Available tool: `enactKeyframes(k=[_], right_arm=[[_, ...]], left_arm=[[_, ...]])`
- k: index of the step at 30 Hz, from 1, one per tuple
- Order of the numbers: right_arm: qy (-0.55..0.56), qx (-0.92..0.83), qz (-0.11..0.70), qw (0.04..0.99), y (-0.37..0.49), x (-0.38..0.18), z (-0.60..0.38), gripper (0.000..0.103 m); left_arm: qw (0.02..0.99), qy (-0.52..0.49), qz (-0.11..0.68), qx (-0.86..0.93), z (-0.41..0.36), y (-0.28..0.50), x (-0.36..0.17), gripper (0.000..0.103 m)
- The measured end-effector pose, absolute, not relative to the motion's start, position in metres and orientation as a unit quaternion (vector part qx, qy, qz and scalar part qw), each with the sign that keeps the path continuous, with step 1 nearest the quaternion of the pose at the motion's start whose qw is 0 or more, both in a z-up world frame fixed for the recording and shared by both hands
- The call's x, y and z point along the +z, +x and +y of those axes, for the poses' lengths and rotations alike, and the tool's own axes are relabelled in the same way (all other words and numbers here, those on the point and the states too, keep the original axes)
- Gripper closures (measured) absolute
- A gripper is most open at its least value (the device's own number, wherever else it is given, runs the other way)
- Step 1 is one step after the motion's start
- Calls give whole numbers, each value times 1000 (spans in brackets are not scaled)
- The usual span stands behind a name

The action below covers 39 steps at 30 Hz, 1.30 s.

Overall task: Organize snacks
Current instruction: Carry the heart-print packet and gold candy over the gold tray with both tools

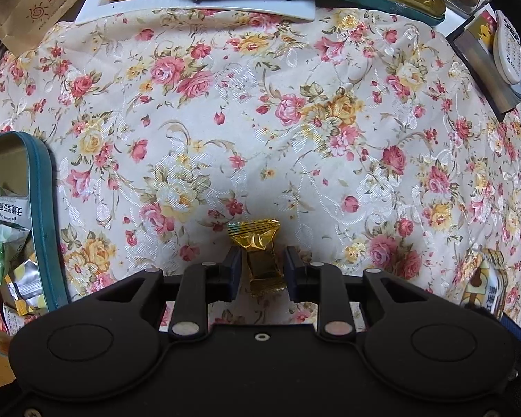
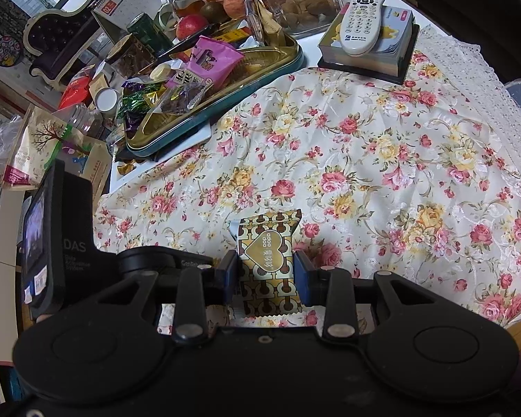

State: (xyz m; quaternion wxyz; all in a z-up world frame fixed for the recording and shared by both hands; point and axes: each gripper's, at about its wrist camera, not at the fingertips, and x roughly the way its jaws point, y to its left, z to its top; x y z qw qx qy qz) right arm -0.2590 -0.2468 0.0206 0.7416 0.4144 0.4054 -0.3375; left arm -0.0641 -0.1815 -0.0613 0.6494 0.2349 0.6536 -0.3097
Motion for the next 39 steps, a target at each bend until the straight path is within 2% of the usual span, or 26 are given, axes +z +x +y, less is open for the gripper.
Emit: enactKeyframes(k=[9,10,13,23,30,39], right_arm=[[415,-339,400,743,-261,23,-248,67],[416,-340,400,743,-262,23,-248,67],[416,-342,399,742,-262,23,-249,67],[413,-352,399,739,-257,21,-250,67],[413,-347,408,736,-242,17,-245,67],[390,-319,427,751,-201,18,-219,67]], left_arm=[[648,245,657,-297,-192,-68,-76,68],[646,243,659,-299,-192,-69,-76,74],[635,236,668,-306,-192,-67,-76,77],[621,236,667,-337,-183,-54,-39,77],[657,234,641,-320,-143,-18,-10,77],[693,182,635,-287,-74,43,20,77]])
